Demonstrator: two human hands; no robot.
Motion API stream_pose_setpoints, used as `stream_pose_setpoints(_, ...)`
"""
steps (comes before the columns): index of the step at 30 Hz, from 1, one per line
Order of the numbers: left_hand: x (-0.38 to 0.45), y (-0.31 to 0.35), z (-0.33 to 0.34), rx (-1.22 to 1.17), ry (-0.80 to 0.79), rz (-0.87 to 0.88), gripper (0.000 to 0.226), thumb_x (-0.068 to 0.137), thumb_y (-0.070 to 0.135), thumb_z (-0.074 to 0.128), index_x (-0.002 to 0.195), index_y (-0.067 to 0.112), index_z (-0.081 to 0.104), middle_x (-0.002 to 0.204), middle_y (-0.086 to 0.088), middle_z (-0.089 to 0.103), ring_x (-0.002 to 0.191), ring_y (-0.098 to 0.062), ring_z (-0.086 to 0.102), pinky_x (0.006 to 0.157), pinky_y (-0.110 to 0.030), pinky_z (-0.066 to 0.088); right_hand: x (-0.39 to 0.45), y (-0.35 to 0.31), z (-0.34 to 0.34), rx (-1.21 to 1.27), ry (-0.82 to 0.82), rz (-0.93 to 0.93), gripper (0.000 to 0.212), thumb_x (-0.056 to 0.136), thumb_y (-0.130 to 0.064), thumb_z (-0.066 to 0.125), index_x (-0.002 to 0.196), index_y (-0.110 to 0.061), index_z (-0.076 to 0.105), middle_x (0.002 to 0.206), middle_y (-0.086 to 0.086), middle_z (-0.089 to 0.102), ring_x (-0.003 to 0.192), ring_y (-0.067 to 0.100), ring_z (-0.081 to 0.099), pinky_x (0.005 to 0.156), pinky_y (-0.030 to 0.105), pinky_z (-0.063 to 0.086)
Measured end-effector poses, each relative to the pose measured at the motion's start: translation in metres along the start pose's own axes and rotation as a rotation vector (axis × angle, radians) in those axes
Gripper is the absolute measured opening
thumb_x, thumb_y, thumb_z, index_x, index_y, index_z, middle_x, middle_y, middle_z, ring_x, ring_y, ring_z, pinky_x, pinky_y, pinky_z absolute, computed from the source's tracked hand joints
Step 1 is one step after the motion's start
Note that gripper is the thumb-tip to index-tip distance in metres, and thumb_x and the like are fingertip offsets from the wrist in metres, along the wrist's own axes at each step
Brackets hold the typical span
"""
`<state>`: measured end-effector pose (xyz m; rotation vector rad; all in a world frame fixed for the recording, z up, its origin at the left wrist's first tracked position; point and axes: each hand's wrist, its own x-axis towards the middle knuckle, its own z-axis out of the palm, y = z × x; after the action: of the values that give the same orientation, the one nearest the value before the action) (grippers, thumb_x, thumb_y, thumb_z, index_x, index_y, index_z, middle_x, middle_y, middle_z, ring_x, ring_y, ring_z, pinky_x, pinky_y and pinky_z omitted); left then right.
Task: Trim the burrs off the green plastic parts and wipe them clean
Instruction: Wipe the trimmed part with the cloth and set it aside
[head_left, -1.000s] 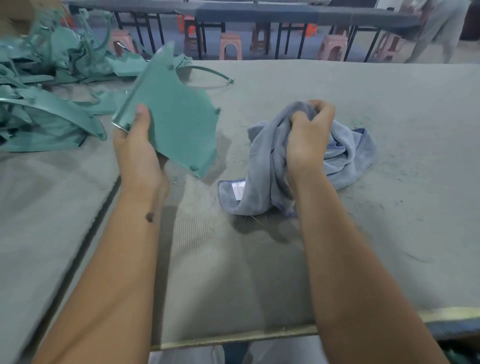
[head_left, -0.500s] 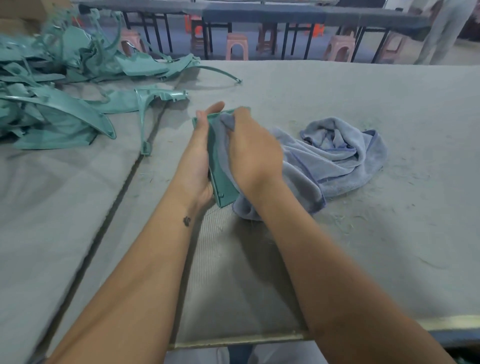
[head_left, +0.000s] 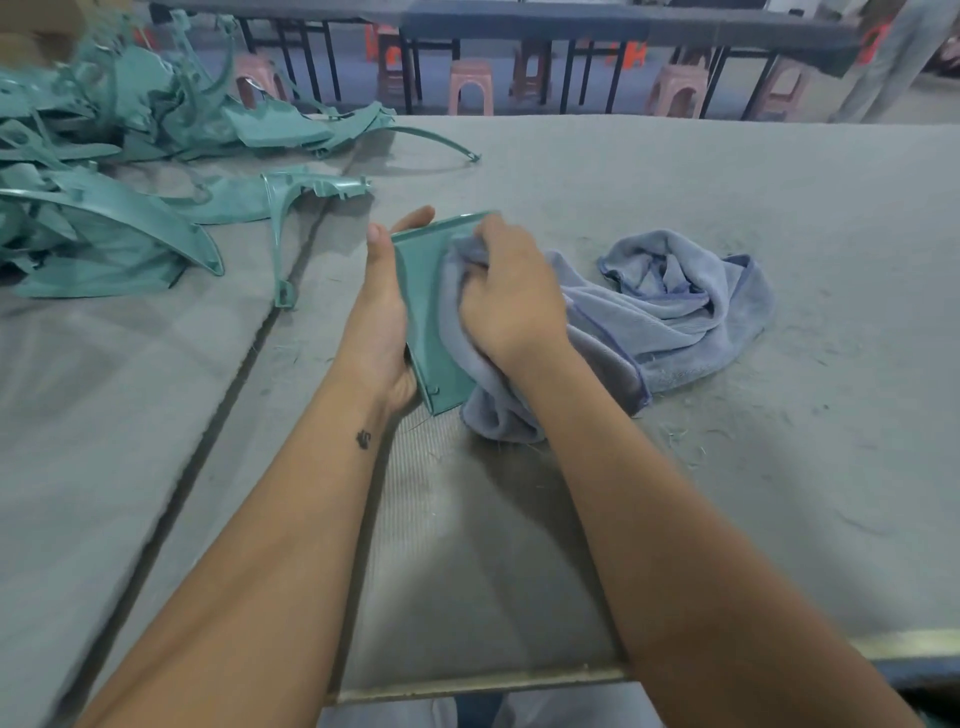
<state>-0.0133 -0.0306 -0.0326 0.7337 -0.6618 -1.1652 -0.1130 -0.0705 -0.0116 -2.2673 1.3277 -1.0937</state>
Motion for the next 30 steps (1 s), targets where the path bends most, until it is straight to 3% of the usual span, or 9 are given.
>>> stream_pose_setpoints(4, -0.002, -0.001, -0.004, -0.051, 0.029, -0.026, 0.050, 0.101, 0.055, 0.031, 0.107, 0.025, 0.072, 0.093, -0.004, 0.075, 0.096, -0.017, 0.071, 0.081, -0.032, 0.056, -0.020, -0.025, 0.008, 0.140, -0.128, -0.186, 0.008, 0.082, -0.019, 0.049, 0.075, -0.017, 0.047, 0.066, -0.002, 0.056, 0.066, 0.024, 0.056, 0.059, 0.040, 0.045)
stream_pose_setpoints(7, -0.004, -0.001, -0.004, -0.086, 0.007, -0.039, 0.044, 0.102, 0.045, 0.037, 0.130, 0.016, 0.056, 0.113, -0.013, 0.070, 0.110, -0.028, 0.066, 0.097, -0.046, 0.051, -0.009, -0.016, 0.007, 0.173, -0.083, 0.004, 0.006, 0.089, -0.020, 0.049, 0.089, -0.015, 0.052, 0.083, 0.002, 0.062, 0.080, 0.025, 0.058, 0.071, 0.039, 0.046)
stream_pose_setpoints(11, -0.005, -0.001, -0.003, -0.107, -0.012, -0.020, 0.035, 0.104, 0.040, 0.036, 0.124, 0.020, 0.057, 0.117, -0.013, 0.069, 0.111, -0.030, 0.065, 0.099, -0.047, 0.050, -0.001, 0.001, 0.001, 0.173, -0.089, 0.226, 0.016, 0.094, -0.016, 0.042, 0.108, -0.011, 0.049, 0.110, 0.010, 0.058, 0.099, 0.027, 0.053, 0.084, 0.040, 0.044)
stream_pose_setpoints(14, -0.005, 0.002, -0.003, -0.097, 0.035, 0.007, 0.039, 0.104, 0.041, 0.034, 0.127, 0.017, 0.056, 0.112, -0.014, 0.071, 0.104, -0.029, 0.068, 0.089, -0.042, 0.056, -0.006, -0.005, -0.002, 0.020, -0.226, 0.053, 0.004, 0.088, -0.016, 0.047, 0.086, -0.015, 0.050, 0.086, 0.003, 0.057, 0.081, 0.022, 0.050, 0.068, 0.032, 0.038)
stream_pose_setpoints(18, -0.006, 0.005, -0.004, -0.062, 0.044, 0.025, 0.040, 0.104, 0.037, 0.035, 0.130, 0.015, 0.054, 0.104, -0.013, 0.073, 0.096, -0.026, 0.070, 0.090, -0.040, 0.056, -0.019, -0.012, 0.000, 0.155, -0.459, -0.061, 0.025, 0.086, -0.020, 0.055, 0.062, -0.015, 0.049, 0.055, -0.002, 0.045, 0.055, 0.012, 0.041, 0.050, 0.025, 0.034)
stream_pose_setpoints(21, -0.007, 0.004, -0.006, -0.151, 0.002, -0.019, 0.033, 0.105, 0.033, 0.035, 0.127, 0.019, 0.055, 0.105, -0.015, 0.073, 0.099, -0.028, 0.070, 0.087, -0.043, 0.057, -0.013, -0.005, 0.001, 0.256, -0.291, 0.058, 0.023, 0.088, -0.015, 0.056, 0.065, -0.017, 0.050, 0.056, -0.008, 0.045, 0.049, 0.003, 0.040, 0.047, 0.016, 0.034)
stream_pose_setpoints(24, -0.006, 0.002, -0.005, -0.190, 0.017, -0.019, 0.030, 0.105, 0.034, 0.034, 0.122, 0.021, 0.056, 0.110, -0.013, 0.072, 0.102, -0.030, 0.069, 0.085, -0.043, 0.057, -0.004, 0.006, -0.006, 0.137, -0.115, 0.180, 0.024, 0.089, -0.016, 0.048, 0.067, -0.020, 0.041, 0.062, -0.006, 0.046, 0.057, 0.007, 0.043, 0.052, 0.023, 0.032)
stream_pose_setpoints(27, -0.002, 0.004, -0.006, -0.219, 0.109, 0.098, 0.031, 0.106, 0.033, 0.032, 0.120, 0.019, 0.055, 0.100, -0.009, 0.074, 0.091, -0.026, 0.071, 0.079, -0.040, 0.058, -0.004, 0.004, -0.007, -0.117, -0.346, 0.034, 0.014, 0.088, -0.015, 0.049, 0.074, -0.014, 0.049, 0.066, -0.001, 0.048, 0.070, 0.022, 0.049, 0.063, 0.031, 0.039)
stream_pose_setpoints(30, 0.005, 0.009, -0.014, -0.260, 0.239, 0.181, 0.034, 0.106, 0.033, 0.033, 0.127, 0.017, 0.055, 0.107, -0.010, 0.071, 0.096, -0.028, 0.067, 0.095, -0.049, 0.051, -0.011, -0.006, 0.001, -0.250, -0.567, -0.128, 0.021, 0.083, -0.012, 0.053, 0.064, -0.013, 0.046, 0.062, 0.003, 0.047, 0.067, 0.024, 0.048, 0.057, 0.030, 0.038)
